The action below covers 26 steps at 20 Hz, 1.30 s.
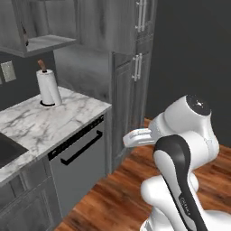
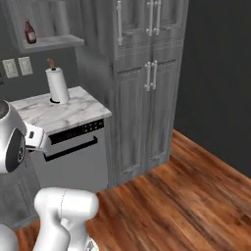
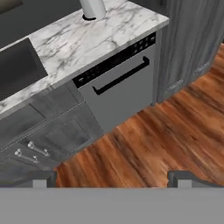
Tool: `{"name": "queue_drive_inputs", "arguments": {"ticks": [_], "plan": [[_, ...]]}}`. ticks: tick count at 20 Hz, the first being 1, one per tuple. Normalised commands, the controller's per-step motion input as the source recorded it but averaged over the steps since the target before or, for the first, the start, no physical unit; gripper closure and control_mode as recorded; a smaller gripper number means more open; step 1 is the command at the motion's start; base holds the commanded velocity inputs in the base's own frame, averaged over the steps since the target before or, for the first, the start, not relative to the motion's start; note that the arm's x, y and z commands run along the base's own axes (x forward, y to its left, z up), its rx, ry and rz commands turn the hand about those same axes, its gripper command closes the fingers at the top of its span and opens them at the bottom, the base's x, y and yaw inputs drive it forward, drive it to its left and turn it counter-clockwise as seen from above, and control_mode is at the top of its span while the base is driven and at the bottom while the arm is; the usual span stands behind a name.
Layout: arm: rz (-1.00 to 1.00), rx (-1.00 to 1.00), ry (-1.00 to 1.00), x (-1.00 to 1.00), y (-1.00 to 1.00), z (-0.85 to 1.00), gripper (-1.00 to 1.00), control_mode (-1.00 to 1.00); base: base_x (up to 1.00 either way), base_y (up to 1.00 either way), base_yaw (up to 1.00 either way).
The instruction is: Collect the turmeric, ketchup, and shaker from the cabinet and place them next to the stove.
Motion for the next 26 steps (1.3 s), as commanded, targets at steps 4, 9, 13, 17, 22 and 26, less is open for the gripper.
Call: {"name": "queue_drive_inputs", "arguments": {"ticks": [4,9,13,17,22,26], "plan": [[0.0,0.0,0.0,0.0,0.0,0.0,-1.0,1.0,0.86,-0.04,0.33],[0.0,0.0,0.0,0.0,0.0,0.0,-1.0,1.0,0.7,-0.02,0.12],[0.0,0.0,0.0,0.0,0.0,0.0,-1.0,1.0,0.73,0.0,0.12],[0.0,0.0,0.0,0.0,0.0,0.0,-1.0,1.0,0.74,-0.01,0.26],[0.0,0.0,0.0,0.0,0.0,0.0,-1.0,1.0,0.63,-0.07,0.32],[0.0,0.0,0.0,0.0,0.0,0.0,-1.0,1.0,0.49,-0.2,0.36]]}}
